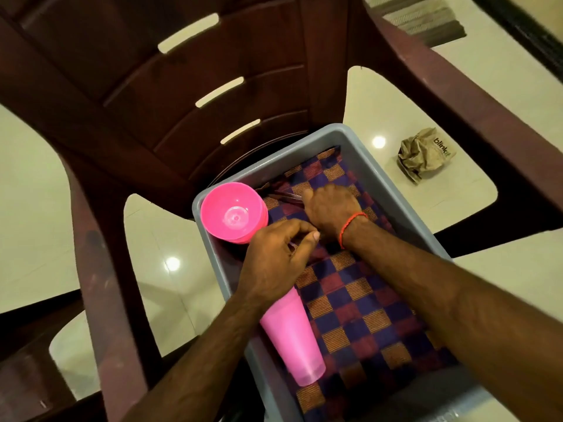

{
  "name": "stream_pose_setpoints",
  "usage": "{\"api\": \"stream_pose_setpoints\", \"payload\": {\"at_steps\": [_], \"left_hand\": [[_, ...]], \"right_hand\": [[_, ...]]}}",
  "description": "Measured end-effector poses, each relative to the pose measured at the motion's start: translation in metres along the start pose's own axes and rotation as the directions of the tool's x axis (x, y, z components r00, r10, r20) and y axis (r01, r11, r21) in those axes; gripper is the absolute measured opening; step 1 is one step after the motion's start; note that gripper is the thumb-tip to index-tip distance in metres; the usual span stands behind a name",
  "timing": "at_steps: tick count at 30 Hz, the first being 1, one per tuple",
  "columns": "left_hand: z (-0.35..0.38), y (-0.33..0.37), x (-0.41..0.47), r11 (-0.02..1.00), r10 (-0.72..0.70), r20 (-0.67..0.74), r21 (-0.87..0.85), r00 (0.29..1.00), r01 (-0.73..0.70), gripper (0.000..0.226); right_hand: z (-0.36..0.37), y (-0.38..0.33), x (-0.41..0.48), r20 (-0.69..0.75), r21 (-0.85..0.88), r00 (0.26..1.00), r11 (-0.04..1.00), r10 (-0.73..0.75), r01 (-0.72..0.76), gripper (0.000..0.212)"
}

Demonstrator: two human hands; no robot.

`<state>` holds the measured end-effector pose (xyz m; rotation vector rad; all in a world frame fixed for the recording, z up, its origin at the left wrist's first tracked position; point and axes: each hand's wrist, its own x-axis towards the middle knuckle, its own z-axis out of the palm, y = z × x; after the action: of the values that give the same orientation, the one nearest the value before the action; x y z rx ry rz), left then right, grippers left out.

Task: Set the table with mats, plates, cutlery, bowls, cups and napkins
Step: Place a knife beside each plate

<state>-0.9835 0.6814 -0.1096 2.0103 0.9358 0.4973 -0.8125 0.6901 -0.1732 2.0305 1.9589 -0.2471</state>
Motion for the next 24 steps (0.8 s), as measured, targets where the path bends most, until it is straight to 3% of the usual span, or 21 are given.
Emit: {"api": "stream_pose_setpoints", "payload": {"at_steps": [4,8,11,14,17,21,24], "left_hand": [[-0.001,0.006,-0.005,0.999,-0.034,0.052,-0.023,0.998,0.035,0.022],[-0.009,0.033,-0.016,0.916,-0.260,0.018,-0.310,0.965,0.253,0.044],[-0.021,0.060,-0.018,0.799,-0.428,0.064,-0.440,0.901,0.411,0.043],[-0.040,0.094,-0.020,0.714,-0.426,0.142,-0.554,0.894,0.428,0.041],[-0.057,0.126,-0.020,0.650,-0.408,0.174,-0.635,0.896,0.419,0.021],[-0.091,0.180,-0.013,0.477,-0.370,0.339,-0.729,0.865,0.490,0.034],[-0.119,0.213,-0.012,0.480,-0.340,0.399,-0.705,0.852,0.522,0.033]], "right_hand": [[-0.019,-0.004,-0.056,0.108,0.343,0.984,0.924,0.141,-0.170,0.015],[-0.051,-0.010,-0.113,0.221,0.696,0.956,0.655,0.194,-0.294,0.012],[-0.093,-0.026,-0.148,0.201,0.813,0.940,0.488,0.277,-0.318,0.019],[-0.142,-0.041,-0.177,0.160,0.862,0.911,0.396,0.379,-0.316,0.020],[-0.188,-0.050,-0.194,0.076,0.867,0.888,0.409,0.454,-0.284,0.011],[-0.239,-0.058,-0.215,0.026,0.865,0.864,0.422,0.503,-0.272,0.015],[-0.273,-0.062,-0.235,0.004,0.868,0.834,0.413,0.552,-0.277,0.018]]}}
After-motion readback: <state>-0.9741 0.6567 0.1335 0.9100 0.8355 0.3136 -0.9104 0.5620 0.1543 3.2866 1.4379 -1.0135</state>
